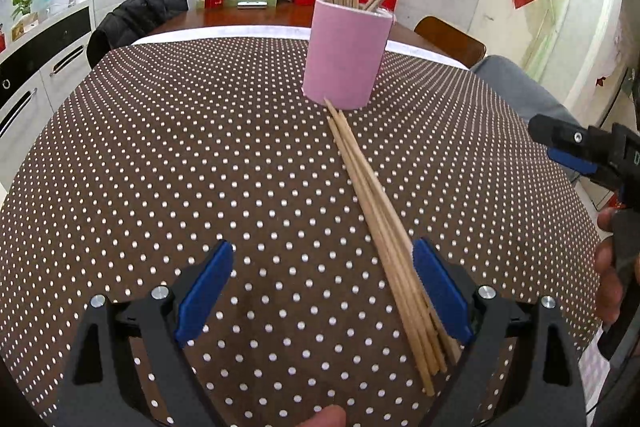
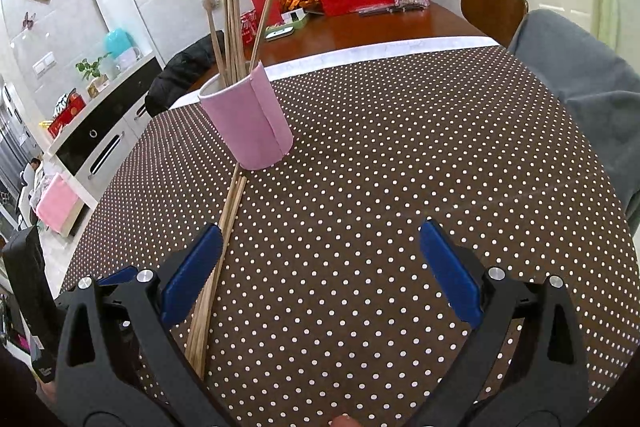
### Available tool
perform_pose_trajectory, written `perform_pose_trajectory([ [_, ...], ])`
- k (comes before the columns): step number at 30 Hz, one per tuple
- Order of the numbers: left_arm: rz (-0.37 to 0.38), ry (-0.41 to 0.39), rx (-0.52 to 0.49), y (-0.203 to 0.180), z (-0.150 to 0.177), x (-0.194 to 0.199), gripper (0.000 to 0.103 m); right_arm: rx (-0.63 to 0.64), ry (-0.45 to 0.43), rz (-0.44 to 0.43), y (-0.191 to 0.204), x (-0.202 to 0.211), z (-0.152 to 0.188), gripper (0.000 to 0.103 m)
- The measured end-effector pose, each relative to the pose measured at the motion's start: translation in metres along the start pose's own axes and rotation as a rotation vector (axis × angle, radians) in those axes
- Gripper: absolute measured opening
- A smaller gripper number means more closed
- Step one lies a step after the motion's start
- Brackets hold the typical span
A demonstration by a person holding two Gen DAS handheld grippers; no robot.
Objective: Organize utensils
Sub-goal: 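Move both open grippers back down to the stick pile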
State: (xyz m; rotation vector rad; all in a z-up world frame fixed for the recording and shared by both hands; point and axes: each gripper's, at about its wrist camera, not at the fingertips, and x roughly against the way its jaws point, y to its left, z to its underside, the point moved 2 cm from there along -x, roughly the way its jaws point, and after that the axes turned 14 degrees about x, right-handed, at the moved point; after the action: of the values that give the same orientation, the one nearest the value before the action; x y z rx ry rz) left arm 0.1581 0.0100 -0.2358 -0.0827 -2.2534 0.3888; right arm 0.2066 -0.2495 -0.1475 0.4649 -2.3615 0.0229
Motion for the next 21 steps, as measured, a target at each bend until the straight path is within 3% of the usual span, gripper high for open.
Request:
perform_pose_trajectory([
  [7, -0.001, 0.035, -0.01, -0.004, 0.009, -0.007, 0.09, 0.015, 0.05, -0.003, -0.001, -0.008, 0.006, 0.097],
  [15, -0.095, 0.076, -0.07, -0.014, 0.003, -0.024, 0.09, 0.038, 0.091, -0.031, 0.006, -0.02, 0.007, 0.097],
  [21, -0.119, 0.082, -0.077, -0.016, -0.003, -0.03, 0.09, 0.056, 0.117, -0.045, 0.011, -0.027, 0.008, 0.097],
])
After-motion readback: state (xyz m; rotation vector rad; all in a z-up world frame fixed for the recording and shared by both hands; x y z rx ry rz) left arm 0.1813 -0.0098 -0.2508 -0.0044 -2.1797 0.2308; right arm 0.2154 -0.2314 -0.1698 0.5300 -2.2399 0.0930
